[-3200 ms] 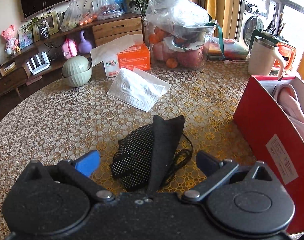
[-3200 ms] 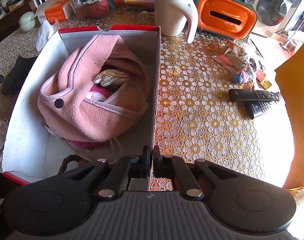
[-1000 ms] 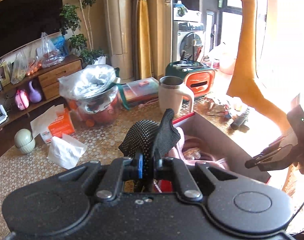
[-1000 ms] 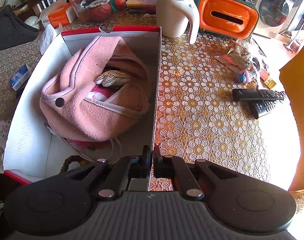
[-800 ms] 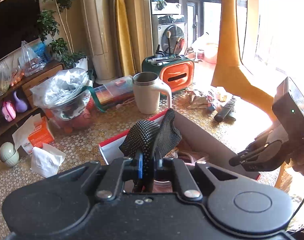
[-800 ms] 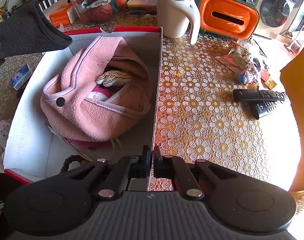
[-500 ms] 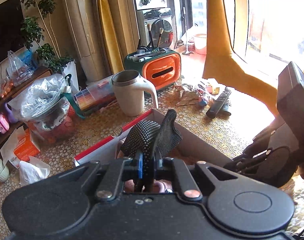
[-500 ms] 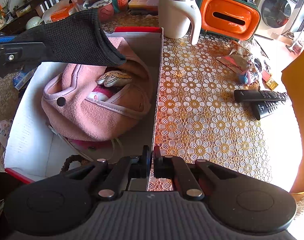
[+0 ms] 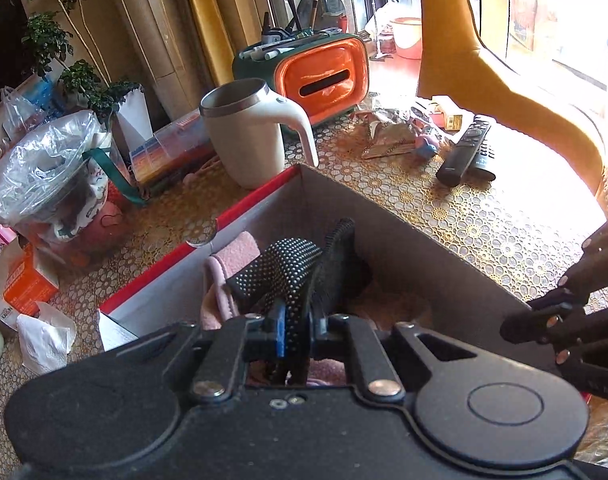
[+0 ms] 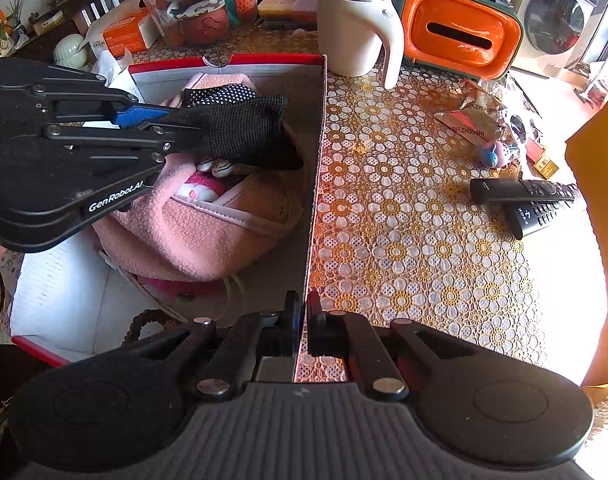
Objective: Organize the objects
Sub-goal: 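Carry the black mask into the shoebox and lower it onto the pouch, then open the left tool to release the black mask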
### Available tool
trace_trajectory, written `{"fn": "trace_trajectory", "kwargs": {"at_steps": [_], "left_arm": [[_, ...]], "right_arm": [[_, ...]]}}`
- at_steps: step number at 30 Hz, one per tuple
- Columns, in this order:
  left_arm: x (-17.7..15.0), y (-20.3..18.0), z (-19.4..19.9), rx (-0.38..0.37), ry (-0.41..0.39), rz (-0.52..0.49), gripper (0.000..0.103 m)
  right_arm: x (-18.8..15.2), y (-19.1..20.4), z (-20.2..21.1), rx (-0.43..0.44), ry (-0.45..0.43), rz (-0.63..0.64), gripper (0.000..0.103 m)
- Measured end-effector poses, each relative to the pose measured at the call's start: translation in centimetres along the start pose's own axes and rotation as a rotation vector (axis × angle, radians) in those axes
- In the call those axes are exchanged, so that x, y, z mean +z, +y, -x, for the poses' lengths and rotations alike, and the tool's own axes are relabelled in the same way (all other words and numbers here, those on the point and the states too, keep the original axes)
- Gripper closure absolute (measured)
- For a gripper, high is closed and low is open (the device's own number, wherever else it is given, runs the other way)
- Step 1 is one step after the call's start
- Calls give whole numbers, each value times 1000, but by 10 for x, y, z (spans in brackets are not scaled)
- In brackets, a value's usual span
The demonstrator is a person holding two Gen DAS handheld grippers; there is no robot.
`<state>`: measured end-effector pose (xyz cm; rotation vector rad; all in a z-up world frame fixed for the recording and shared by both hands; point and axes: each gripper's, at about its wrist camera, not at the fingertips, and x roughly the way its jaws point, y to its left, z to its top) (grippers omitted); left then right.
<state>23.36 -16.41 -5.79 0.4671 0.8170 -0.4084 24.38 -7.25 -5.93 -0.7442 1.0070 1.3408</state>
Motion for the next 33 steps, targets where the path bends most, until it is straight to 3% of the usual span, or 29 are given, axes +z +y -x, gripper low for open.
{"fn": "trace_trajectory", "kwargs": {"at_steps": [8,17,21,29,33], "left_arm": [[-6,0,-22,-5,68,-9,89],[-10,4,-20,-32,70,19,83],[-11,7,-14,-45,63,40,68],[-16,8,10,-66,15,44,47],[-19,12,28,-76,-14,53,42]], "right_arm": [[-1,0,0,-1,-1,-3,100],[-1,1,0,-9,-2,-3,100],[0,2,0,-15,1,-4,100],[-1,5,0,-25,3,1,100],[-1,6,0,-31,4,2,100]]}}
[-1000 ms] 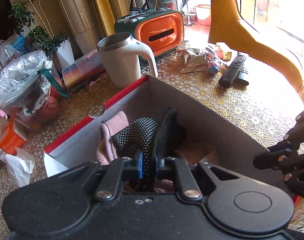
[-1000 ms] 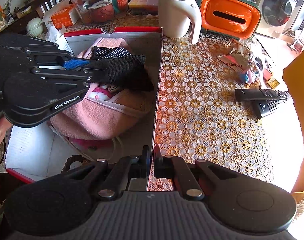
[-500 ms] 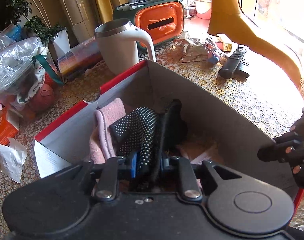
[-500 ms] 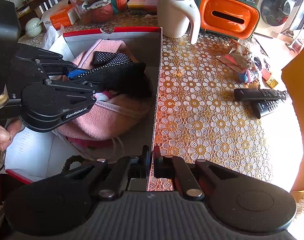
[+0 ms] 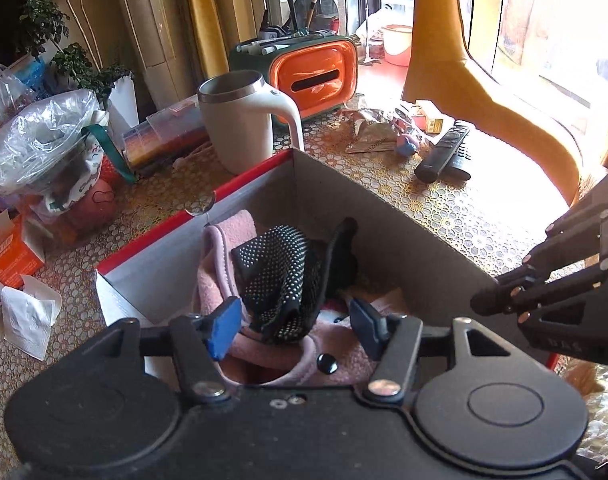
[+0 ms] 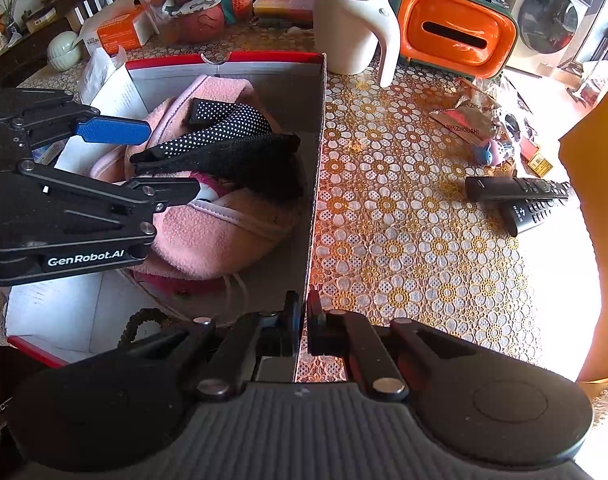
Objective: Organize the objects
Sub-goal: 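Open the left tool to release the black mask, then move the left tool to the cartoon-print white mask on the table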
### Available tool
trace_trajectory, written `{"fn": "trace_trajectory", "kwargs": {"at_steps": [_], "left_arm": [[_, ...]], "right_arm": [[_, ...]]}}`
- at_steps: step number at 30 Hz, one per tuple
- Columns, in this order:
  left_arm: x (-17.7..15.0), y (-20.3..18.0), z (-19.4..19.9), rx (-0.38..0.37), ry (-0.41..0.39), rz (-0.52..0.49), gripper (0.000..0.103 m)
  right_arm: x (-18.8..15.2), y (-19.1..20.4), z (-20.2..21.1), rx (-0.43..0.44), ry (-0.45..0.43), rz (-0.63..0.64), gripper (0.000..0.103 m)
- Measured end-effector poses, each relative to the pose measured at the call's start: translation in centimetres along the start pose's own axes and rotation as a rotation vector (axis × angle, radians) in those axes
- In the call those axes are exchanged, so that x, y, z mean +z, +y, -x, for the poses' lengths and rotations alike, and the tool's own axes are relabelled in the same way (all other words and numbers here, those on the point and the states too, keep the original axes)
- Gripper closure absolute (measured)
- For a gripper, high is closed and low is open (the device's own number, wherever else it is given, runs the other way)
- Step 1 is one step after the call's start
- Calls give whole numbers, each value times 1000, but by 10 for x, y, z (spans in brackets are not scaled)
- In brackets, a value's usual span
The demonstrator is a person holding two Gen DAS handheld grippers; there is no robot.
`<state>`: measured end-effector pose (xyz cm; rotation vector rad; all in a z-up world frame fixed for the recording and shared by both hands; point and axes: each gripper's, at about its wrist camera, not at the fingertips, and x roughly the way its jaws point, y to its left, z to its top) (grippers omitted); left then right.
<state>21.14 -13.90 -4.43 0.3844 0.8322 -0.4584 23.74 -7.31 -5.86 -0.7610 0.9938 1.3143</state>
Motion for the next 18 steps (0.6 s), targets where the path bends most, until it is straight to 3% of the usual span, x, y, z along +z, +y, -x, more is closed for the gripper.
{"fn": "trace_trajectory", "kwargs": {"at_steps": [8,18], "left_arm": [[-10,14,43,-23,-53,43,39],[-40,59,94,11,-98,155,20]], "right_arm": [[0,0,0,-1,2,-8,101],[0,4,0,-5,5,4,100]]}}
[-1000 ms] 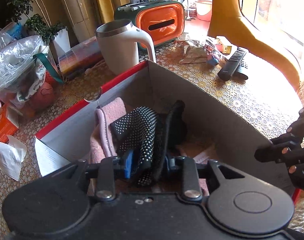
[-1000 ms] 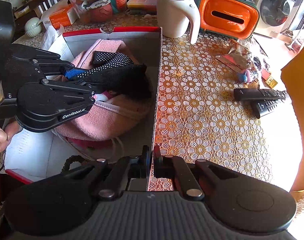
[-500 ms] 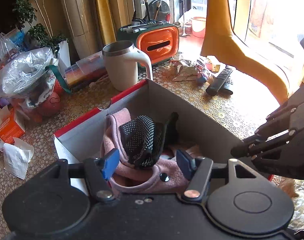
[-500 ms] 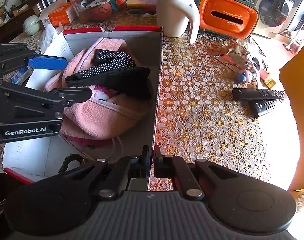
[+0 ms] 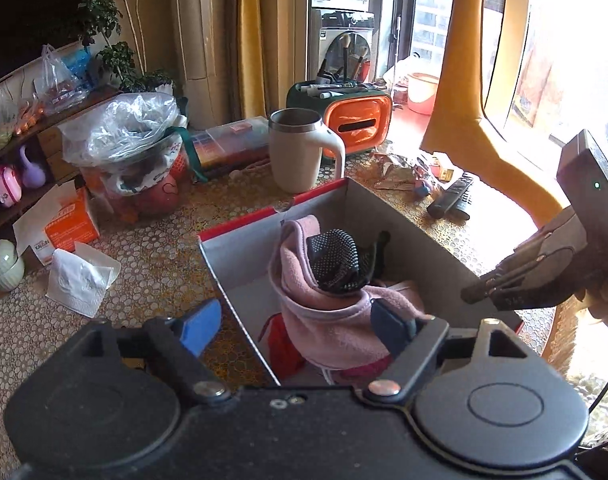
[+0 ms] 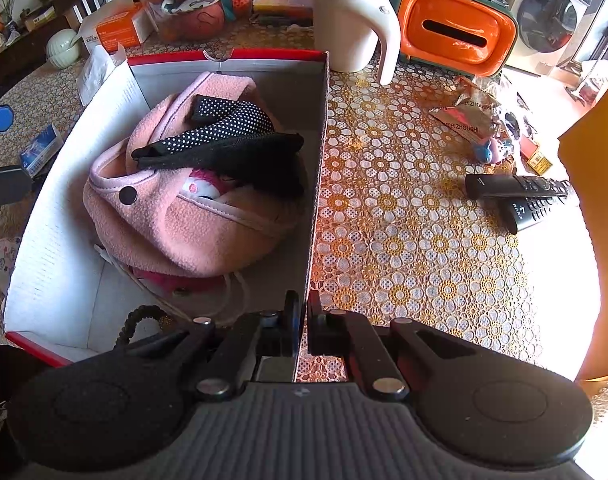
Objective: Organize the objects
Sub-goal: 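Move the left tool to the cartoon-print white mask on the table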
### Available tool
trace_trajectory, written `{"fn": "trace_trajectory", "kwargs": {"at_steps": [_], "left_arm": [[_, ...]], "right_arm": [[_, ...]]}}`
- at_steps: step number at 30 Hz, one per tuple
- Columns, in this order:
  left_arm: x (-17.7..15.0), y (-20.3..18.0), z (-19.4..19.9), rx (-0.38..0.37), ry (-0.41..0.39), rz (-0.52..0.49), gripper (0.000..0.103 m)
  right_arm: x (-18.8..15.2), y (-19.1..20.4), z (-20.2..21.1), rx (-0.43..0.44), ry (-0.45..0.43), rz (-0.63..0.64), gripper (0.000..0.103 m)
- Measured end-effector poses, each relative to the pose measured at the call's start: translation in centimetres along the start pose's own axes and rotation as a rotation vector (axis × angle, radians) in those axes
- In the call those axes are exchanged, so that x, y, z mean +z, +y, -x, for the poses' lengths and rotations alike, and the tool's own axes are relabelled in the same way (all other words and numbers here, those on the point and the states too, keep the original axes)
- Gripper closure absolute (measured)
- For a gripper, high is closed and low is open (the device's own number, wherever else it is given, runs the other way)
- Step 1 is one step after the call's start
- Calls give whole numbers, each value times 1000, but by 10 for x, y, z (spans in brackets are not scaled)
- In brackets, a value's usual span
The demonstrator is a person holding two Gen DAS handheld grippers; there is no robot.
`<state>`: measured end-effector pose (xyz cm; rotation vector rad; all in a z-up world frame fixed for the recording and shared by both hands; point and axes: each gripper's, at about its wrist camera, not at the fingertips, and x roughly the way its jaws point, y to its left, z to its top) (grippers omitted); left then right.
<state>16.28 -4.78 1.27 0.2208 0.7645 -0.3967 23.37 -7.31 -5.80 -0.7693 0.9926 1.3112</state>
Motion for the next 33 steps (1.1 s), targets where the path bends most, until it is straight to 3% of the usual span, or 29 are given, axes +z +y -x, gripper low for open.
{"fn": "trace_trajectory", "kwargs": {"at_steps": [5,11,22,33], "left_arm": [[-14,33,24,74,-23,76,6],[-35,59,43,124,-29,151,1],[-107,83,35,157,73,302,1],[-179,103,7,282,165,485,2]], "right_arm": [[0,0,0,1,1,-3,100],[0,0,0,0,3,-3,100],[-1,0,0,-2,3,-8,100],[-1,1,0,0,5,-12,100]]}}
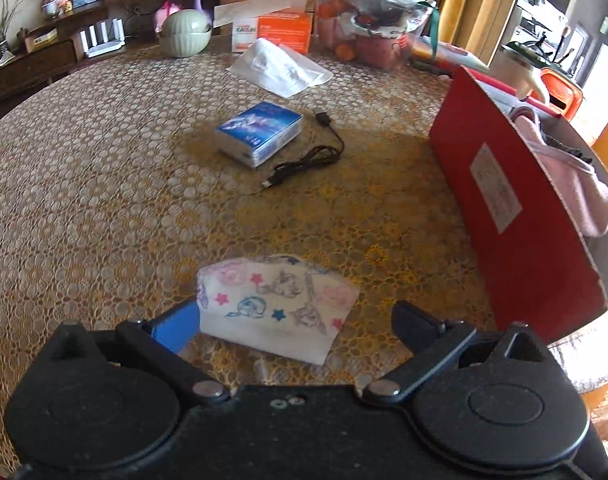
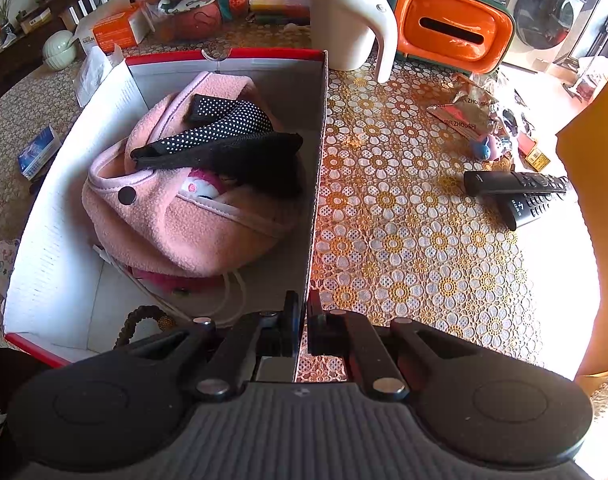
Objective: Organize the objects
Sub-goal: 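Move the left tool to the cartoon-print white mask on the table, then close the left tool on the cartoon-print mask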
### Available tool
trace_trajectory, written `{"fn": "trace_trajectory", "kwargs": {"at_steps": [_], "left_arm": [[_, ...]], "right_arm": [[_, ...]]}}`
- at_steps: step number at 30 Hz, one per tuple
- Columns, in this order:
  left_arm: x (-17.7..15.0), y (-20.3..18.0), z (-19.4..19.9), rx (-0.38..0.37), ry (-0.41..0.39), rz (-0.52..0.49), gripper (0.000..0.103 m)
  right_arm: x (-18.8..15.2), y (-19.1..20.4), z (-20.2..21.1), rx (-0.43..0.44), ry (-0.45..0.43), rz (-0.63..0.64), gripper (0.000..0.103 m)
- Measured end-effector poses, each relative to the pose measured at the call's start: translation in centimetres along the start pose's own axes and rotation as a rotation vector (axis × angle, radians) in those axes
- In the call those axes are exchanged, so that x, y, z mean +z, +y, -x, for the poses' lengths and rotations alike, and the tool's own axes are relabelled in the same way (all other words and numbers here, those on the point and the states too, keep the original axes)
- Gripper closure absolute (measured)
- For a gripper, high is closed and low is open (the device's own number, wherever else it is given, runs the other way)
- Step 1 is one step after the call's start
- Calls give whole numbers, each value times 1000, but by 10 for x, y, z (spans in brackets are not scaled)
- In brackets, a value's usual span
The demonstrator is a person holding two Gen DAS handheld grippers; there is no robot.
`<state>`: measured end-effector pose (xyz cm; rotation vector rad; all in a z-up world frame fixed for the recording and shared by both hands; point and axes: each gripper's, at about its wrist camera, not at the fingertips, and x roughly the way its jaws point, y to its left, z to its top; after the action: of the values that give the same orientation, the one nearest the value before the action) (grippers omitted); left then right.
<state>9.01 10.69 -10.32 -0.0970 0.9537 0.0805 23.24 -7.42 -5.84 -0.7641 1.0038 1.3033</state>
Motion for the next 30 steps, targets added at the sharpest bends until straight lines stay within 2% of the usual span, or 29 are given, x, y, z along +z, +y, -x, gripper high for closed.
{"fn": "trace_trajectory", "kwargs": {"at_steps": [3,10,20,30], "left_arm": [[-5,4,-5,48,-26,-3,2],[-10,-1,-18,97,-47,-51,4],[-11,-4,-31,107,-39,-48,11],[-9,-5,-27,86,-55,-33,40]], "right_arm": [[0,0,0,4,0,-1,100],[-1,2,1,0,1,3,100],[-1,1,1,2,3,3,100],[-1,1,1,2,2,4,100]]}}
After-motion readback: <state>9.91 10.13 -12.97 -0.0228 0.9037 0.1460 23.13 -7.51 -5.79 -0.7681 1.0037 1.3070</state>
